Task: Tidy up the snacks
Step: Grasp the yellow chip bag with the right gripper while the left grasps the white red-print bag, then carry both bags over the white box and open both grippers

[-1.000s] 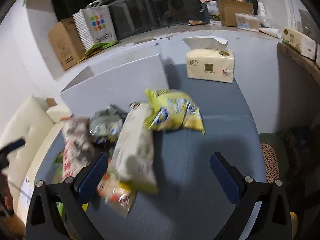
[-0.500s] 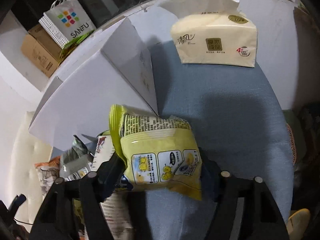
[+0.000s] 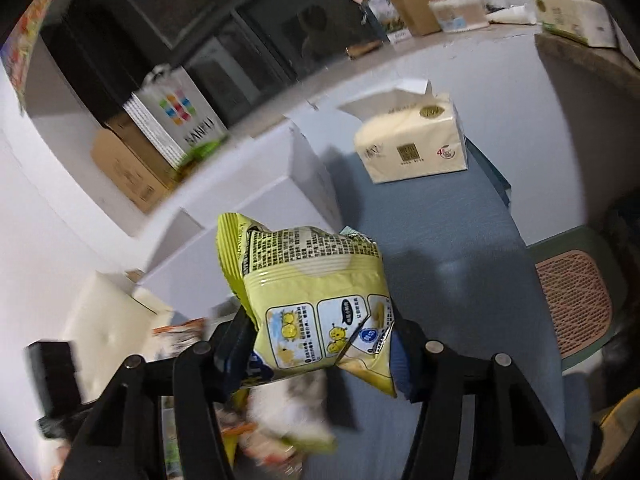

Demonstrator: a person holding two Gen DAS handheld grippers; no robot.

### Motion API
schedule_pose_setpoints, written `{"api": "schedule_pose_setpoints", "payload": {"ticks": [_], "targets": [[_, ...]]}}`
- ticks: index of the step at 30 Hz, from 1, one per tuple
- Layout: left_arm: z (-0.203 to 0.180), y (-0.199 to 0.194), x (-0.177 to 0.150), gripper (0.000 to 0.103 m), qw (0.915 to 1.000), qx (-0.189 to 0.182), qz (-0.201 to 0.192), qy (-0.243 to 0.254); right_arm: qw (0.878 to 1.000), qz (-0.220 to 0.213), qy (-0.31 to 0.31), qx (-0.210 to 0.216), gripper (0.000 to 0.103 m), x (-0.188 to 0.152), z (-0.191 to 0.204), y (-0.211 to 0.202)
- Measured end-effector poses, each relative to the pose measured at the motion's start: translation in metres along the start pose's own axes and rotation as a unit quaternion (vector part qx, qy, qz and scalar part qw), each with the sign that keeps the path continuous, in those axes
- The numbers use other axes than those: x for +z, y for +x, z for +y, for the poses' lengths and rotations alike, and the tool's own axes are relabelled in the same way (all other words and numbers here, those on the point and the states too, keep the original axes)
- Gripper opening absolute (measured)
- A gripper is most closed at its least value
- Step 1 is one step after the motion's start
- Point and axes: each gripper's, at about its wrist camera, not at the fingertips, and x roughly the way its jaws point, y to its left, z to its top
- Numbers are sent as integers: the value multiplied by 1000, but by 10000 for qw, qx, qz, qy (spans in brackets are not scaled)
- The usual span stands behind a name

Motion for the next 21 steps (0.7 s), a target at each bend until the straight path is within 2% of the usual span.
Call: {"api": "schedule_pose_setpoints", "payload": {"ticks": [2,9,10,12,13,15,17,21], "targets": [[0,15,5,103,9997,-101,116,-192,9999,-94,-93,32,62,-8,7,-13],[6,48,17,102,9978,141,262,-586,9993,-187,-266,187,63,-29,22,-40],[5,51,20,98,9980,152,261,-563,9991,-217,-321,172,63,-31,24,-44],[8,60,22,63,9979,119,326,-556,9987,-258,-376,222,63,-32,27,-47],[13,62,22,53,9974,22,338,-636,9986,-269,-403,229,63,-32,28,-49],[13,58,21,46,9982,-130,317,-494,9985,-292,-430,174,63,-34,27,-51],[4,47,19,43,9999,-7,146,-83,9985,-294,-425,155,64,-36,26,-52],[-7,18,19,38,9993,44,-213,294,9988,-228,-390,168,64,-38,26,-48]]}}
